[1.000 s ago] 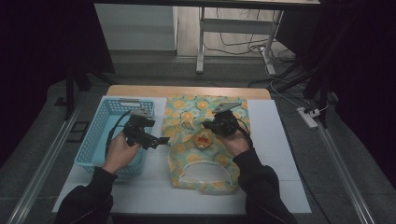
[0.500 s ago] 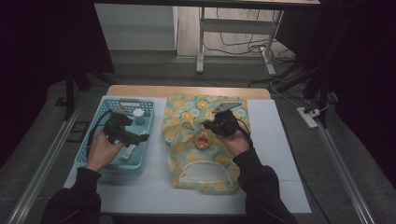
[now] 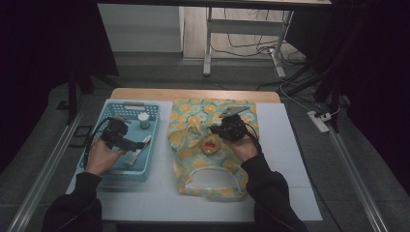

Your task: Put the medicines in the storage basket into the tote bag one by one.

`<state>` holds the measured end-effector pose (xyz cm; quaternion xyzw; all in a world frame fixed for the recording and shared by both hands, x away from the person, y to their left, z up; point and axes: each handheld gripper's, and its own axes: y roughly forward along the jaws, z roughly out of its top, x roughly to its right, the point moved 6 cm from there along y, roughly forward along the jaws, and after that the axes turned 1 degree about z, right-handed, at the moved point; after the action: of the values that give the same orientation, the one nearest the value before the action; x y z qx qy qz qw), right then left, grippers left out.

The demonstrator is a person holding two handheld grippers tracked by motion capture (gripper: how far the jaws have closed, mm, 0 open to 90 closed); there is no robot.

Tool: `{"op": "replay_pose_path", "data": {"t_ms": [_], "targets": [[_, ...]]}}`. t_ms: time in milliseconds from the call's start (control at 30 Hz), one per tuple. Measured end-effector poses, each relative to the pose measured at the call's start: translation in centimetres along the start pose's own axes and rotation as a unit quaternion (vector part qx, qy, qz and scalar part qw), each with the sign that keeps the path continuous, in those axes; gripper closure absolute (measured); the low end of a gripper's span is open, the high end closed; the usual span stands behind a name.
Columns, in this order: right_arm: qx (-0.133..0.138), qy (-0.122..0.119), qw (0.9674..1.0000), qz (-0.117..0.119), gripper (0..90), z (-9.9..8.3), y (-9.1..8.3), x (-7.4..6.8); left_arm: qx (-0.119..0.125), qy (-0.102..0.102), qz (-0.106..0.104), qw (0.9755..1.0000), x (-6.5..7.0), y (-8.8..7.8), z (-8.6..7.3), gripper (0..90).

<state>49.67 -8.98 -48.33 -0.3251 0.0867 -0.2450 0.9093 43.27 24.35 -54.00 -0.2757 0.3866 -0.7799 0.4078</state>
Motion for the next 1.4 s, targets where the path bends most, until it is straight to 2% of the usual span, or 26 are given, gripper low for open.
{"op": "replay_pose_path", "data": {"t_ms": [267,433,567,633,700,833,967,1100,1233,1400], "targets": [[-0.001,-0.002,1.0,0.0,90.0,0.0,0.0,-0.1,-0.048,0.001,0.004,0.9988,-0.3,1.6,-0.3,0.0],[-0.001,-0.003,1.0,0.001,90.0,0.0,0.1,-0.1,-0.083,-0.001,0.014,0.9964,-0.4,2.5,-0.7,0.1],[-0.001,-0.003,1.0,0.001,90.0,0.0,0.1,-0.1,-0.106,0.008,0.02,0.9941,-0.3,3.0,-1.0,3.8],[-0.002,-0.003,1.0,0.002,90.0,0.0,0.1,-0.1,-0.115,0.014,0.026,0.9929,-0.2,3.2,-1.1,7.9],[-0.003,-0.002,1.0,0.002,90.0,-0.1,0.1,-0.1,-0.115,0.015,0.03,0.9928,-0.1,3.2,-1.1,15.5],[-0.003,-0.002,1.0,0.002,90.0,-0.1,0.2,-0.1,-0.112,0.017,0.019,0.9933,0.1,3.1,-1.0,34.8],[-0.003,-0.002,1.0,0.003,90.0,-0.1,0.2,-0.1,-0.117,0.02,0.015,0.9928,0.3,3.1,-0.9,47.8],[-0.004,-0.003,1.0,0.003,90.0,-0.1,0.2,-0.1,-0.121,0.02,0.006,0.9925,0.6,3.2,-0.7,57.9],[-0.004,-0.003,1.0,0.003,90.0,-0.1,0.2,-0.1,-0.122,0.005,0.004,0.9925,0.5,3.2,-0.5,68.1],[-0.004,-0.002,1.0,0.002,90.0,-0.1,0.2,-0.1,-0.124,-0.006,0.004,0.9923,0.5,3.2,-0.5,72.1]]}}
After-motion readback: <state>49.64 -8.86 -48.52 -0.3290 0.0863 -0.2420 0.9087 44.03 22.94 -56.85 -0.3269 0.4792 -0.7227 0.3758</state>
